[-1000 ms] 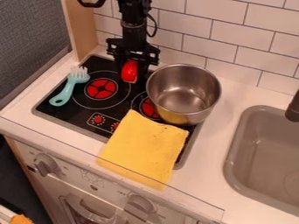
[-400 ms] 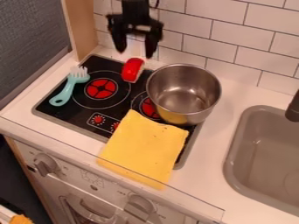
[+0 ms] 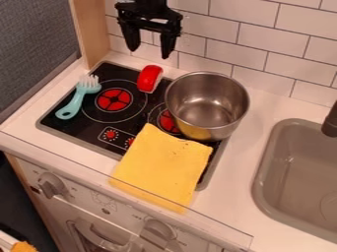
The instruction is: Put the red and white object on the upper right side of the left burner
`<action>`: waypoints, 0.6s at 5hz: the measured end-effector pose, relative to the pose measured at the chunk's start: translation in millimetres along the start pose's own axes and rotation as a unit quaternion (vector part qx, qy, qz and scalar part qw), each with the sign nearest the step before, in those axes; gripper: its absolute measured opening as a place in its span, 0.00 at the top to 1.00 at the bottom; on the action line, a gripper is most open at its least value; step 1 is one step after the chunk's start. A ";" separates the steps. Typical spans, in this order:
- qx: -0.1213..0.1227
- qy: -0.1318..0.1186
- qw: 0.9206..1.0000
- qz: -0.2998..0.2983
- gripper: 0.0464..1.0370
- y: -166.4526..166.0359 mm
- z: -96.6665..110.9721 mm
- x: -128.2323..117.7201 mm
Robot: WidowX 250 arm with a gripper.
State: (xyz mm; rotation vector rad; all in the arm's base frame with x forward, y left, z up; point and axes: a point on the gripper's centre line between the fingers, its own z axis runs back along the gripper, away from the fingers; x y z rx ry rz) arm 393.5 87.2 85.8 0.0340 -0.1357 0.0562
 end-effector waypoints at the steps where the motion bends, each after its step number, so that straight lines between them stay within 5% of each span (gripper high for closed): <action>1: 0.000 0.001 1.000 -0.003 0.04 0.0 0.0 -0.2; 3: -0.001 0.001 1.000 -0.003 0.04 -0.3 0.0 -0.2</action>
